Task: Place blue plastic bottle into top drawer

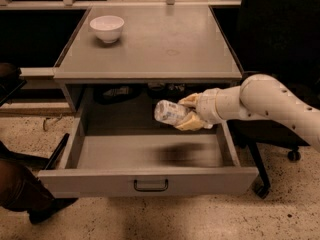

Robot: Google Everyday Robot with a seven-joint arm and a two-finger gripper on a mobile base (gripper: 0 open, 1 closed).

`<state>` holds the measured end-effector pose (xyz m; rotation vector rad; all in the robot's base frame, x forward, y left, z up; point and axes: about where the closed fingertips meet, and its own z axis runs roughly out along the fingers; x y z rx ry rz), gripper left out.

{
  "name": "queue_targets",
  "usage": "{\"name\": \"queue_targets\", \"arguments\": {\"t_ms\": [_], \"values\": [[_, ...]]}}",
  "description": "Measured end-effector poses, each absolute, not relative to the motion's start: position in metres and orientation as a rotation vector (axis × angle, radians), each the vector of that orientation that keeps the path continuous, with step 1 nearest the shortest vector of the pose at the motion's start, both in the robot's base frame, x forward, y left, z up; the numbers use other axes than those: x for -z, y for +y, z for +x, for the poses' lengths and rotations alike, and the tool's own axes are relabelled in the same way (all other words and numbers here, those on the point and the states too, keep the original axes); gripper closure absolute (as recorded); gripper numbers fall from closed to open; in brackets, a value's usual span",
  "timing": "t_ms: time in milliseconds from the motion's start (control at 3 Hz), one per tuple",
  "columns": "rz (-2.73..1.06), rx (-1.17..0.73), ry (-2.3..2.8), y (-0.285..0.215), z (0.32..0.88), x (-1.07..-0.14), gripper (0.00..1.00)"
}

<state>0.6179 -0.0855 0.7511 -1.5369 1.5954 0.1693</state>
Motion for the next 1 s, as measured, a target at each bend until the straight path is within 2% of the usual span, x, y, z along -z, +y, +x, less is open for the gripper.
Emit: {"name": "queue_targets", "arguments": {"t_ms": [333,1000], "values": [[-1.531,-0.267,1.691,-0.0866,0.6174,-0.6850,1.00],[-1.551,-0.270,1.704,-0.0799,0.6242,-0.6784,1.00]]}}
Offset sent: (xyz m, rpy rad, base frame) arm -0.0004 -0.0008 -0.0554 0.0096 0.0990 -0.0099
